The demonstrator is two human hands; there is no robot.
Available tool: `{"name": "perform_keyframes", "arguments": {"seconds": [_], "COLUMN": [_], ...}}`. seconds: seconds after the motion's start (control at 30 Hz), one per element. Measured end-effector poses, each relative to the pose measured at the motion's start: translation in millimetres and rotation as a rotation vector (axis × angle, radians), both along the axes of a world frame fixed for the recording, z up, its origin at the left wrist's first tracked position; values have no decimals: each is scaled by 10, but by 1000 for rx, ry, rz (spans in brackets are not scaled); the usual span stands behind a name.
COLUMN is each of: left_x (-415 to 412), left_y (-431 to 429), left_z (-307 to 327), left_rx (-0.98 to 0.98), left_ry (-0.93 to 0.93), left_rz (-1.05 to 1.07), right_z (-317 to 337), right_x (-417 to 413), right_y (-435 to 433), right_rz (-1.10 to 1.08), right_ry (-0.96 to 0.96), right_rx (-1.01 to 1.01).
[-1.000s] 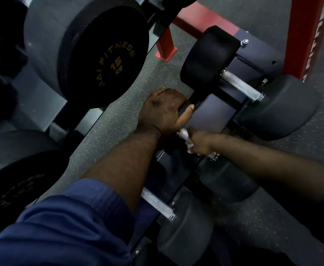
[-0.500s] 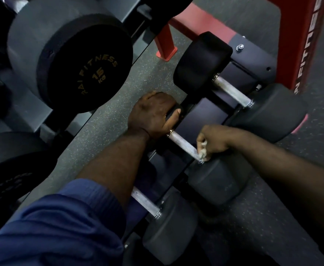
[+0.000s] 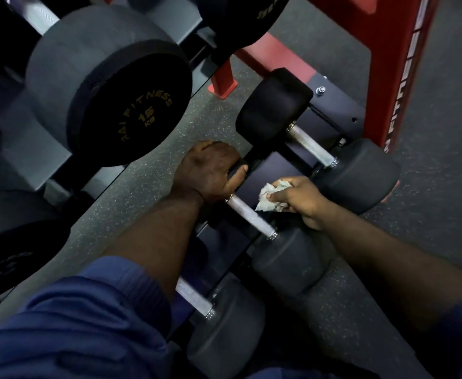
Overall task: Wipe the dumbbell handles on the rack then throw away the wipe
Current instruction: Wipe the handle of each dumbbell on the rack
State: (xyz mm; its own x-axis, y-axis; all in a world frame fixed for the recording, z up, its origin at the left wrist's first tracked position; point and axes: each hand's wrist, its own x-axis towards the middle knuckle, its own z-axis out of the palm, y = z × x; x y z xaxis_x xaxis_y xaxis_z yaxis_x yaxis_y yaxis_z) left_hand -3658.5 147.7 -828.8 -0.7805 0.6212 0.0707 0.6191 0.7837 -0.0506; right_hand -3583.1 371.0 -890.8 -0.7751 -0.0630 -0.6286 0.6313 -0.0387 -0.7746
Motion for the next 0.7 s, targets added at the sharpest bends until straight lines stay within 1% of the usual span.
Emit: {"name": "perform_keyframes", "arguments": {"seconds": [0.07, 0.13, 0.23, 0.33, 0.53, 0.57, 0.6, 0.67, 0.7], "left_x": [-7, 3, 22, 17, 18, 23, 16, 37, 37], "left_y": [-23, -44, -22, -14, -11, -6, 1, 25, 72], "left_z": [-26, -49, -33, -38, -68, -62, -52, -6, 40], "left_rx": [45, 70, 49, 68, 60, 55, 47, 29, 16], "left_ry": [31, 50, 46, 53, 52, 46, 42, 22, 9], "left_rz": [-11, -23, -16, -18, -17, -17, -18, -15, -12], "right_z": [24, 39, 36, 66, 64, 88, 127, 258, 335], "right_x": [11, 18, 18, 3, 13, 19, 11, -6, -42], "right_y": [-2, -31, -51, -78, -93, -73, -27, 117, 228], "right_rz": [-48, -58, 11, 45, 92, 78, 59, 34, 34], "right_ry": [-2, 20, 55, 58, 52, 52, 32, -84, -131], "right_rx": [-16, 8, 70, 120, 118, 78, -7, -235, -306]}}
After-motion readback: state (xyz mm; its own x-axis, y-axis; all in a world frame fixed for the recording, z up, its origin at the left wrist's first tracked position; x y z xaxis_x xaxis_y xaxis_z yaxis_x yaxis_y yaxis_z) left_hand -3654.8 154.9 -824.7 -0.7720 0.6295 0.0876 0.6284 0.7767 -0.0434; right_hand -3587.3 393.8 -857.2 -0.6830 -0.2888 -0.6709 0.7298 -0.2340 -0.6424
